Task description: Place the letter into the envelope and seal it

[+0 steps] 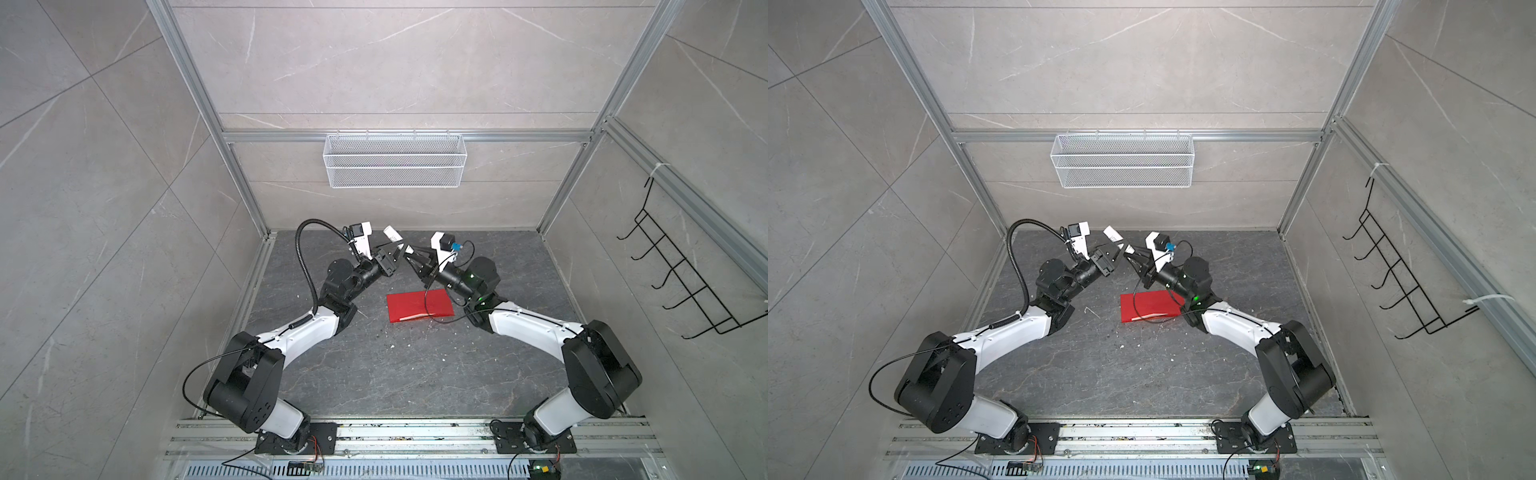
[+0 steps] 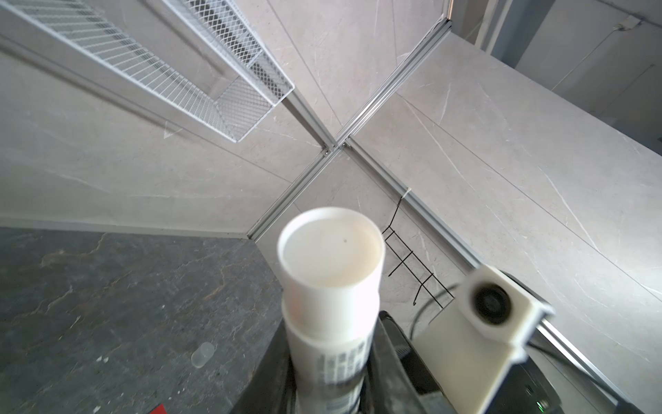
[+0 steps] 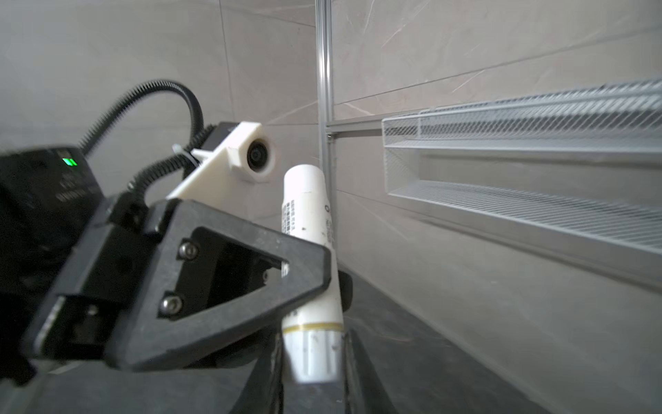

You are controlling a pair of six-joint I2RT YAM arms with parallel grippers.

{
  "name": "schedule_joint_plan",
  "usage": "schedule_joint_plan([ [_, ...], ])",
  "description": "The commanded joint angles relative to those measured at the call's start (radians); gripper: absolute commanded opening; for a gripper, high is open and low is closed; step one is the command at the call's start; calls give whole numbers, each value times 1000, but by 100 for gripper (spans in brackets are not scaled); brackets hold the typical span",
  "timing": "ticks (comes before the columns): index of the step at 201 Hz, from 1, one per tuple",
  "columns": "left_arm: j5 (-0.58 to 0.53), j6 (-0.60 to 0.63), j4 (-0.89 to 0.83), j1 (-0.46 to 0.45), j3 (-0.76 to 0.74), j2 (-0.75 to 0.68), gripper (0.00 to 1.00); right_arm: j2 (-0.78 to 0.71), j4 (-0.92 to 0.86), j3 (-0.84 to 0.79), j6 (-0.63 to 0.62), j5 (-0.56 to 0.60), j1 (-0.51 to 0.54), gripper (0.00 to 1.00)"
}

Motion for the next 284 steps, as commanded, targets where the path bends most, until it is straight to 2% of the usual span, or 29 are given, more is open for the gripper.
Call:
schedule_joint_plan([
  [1,113,61,73,-6,10,-2,0,71,177,124,552,-167,-108,0],
  [23,127,59,103,-6,10,4,0,154,328,180,794,-240,-126,0],
  [35,130,57,105,-6,13,5,0,194,393,206,881,-264,-130,0],
  [48,131,56,99,-6,16,6,0,215,420,219,919,-274,-130,0],
  [62,129,52,89,-6,20,6,0,209,412,210,895,-268,-130,0],
  [82,109,40,66,-6,24,6,0,161,315,178,757,-261,-128,1],
  [93,91,29,56,-6,26,5,0,122,243,151,629,-244,-125,13],
  [107,66,11,43,-6,27,1,0,55,147,100,443,-187,-120,41],
  [122,47,-5,49,-6,27,-1,0,-26,57,24,206,-53,-108,65],
  [136,34,-14,59,-5,24,-2,0,-96,11,-48,5,79,-88,75],
  [153,32,-21,61,-6,27,-4,0,-157,12,-125,-232,209,-43,80],
  [174,34,-31,57,-6,34,-2,0,-189,28,-175,-463,322,26,81],
  [194,34,-36,57,-7,39,1,0,-182,62,-196,-580,374,77,80],
  [235,36,-40,55,-6,42,2,0,-147,69,-179,-663,439,128,73],
  [284,35,-47,55,-6,40,4,0,-112,80,-148,-685,495,154,53],
])
